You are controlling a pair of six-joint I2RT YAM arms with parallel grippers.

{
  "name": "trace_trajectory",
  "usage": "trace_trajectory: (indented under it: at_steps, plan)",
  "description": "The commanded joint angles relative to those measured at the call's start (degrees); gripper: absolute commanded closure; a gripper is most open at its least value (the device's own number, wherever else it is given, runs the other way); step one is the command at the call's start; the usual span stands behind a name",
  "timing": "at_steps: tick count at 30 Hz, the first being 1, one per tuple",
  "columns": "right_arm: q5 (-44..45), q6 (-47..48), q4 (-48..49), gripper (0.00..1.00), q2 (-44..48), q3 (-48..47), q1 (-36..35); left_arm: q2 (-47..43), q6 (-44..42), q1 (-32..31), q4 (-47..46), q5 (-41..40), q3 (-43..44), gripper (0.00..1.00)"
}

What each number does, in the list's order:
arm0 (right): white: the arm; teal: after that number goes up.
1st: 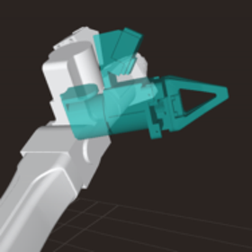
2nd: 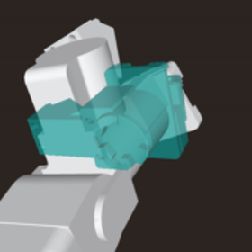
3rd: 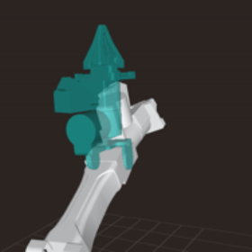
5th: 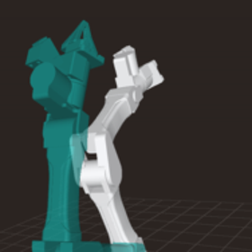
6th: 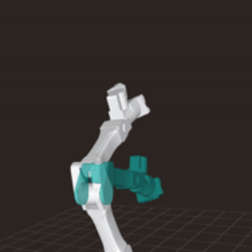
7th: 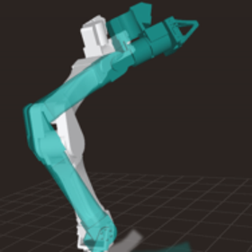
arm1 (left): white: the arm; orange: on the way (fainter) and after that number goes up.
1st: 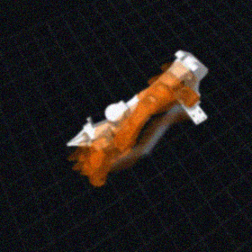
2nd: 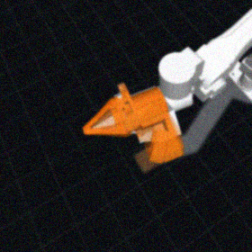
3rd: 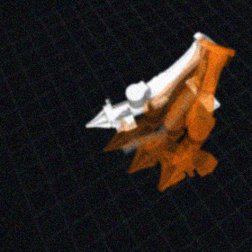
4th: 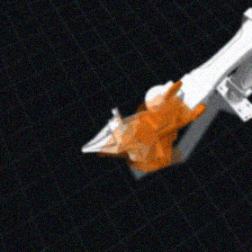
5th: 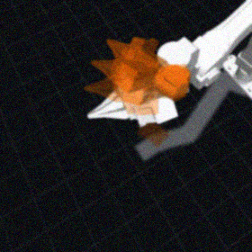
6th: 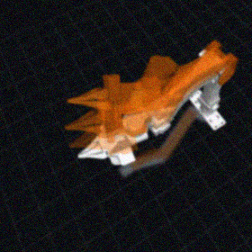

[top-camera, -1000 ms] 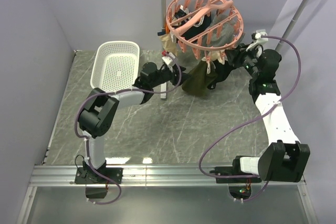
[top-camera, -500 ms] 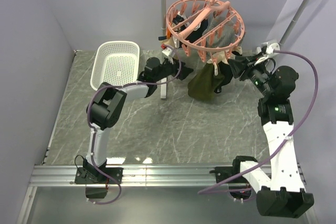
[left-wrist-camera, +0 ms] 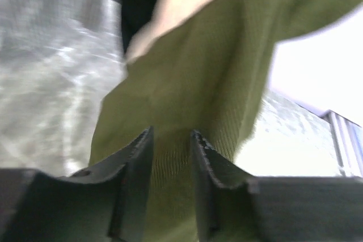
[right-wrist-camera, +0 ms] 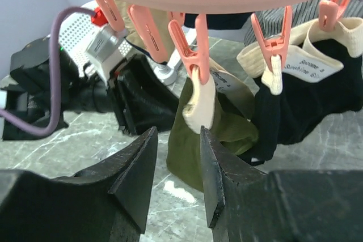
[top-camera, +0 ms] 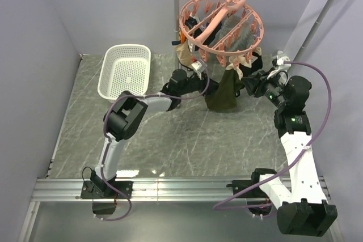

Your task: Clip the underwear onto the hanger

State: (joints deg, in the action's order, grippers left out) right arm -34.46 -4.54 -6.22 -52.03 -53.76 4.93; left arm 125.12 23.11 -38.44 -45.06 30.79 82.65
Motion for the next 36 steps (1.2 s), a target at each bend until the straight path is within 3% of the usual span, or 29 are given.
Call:
trace_trajectory:
  at_steps: [1,6,11,15,19,21,25,30,36]
  plan:
    - [1.6,1.2,1.1,0.57,0.5,1.0,0.4,0.2,1.1,-1.9,-4.1,3.1,1.6,0.64]
    - [1.7,0.1,1.1,0.6,1.4,1.7,0.3,-0.8,-0.9,-3.9,-4.7,5.0,0.1,0.77]
    - [2.4,-1.7,1.1,0.63,3.0,4.7,0.3,-4.1,-3.3,-7.3,-6.8,4.3,-3.8,0.78]
    - [4.0,-2.2,2.1,0.63,3.3,6.9,0.3,-9.1,-4.1,-7.1,-7.6,3.9,-9.2,0.73]
    - [3.9,-2.2,2.5,0.63,3.3,7.3,0.3,-14.4,-1.4,-2.4,-8.2,0.8,-15.4,0.65]
    - [3.8,-2.1,2.5,0.63,3.3,7.5,0.3,-14.0,-0.4,-0.2,-7.2,1.3,-15.1,0.59]
    - [3.2,-2.3,3.4,0.64,3.4,8.5,0.3,-10.5,-6.6,0.7,-2.8,-2.0,-10.2,0.44]
    - [3.1,-2.1,3.4,0.64,4.0,7.5,0.3,-9.5,-6.9,1.0,-7.0,-2.1,-8.2,0.43]
    - [-2.4,-2.4,6.1,0.63,5.0,6.2,0.3,-20.6,-9.6,1.0,-6.9,-0.5,-19.1,0.41]
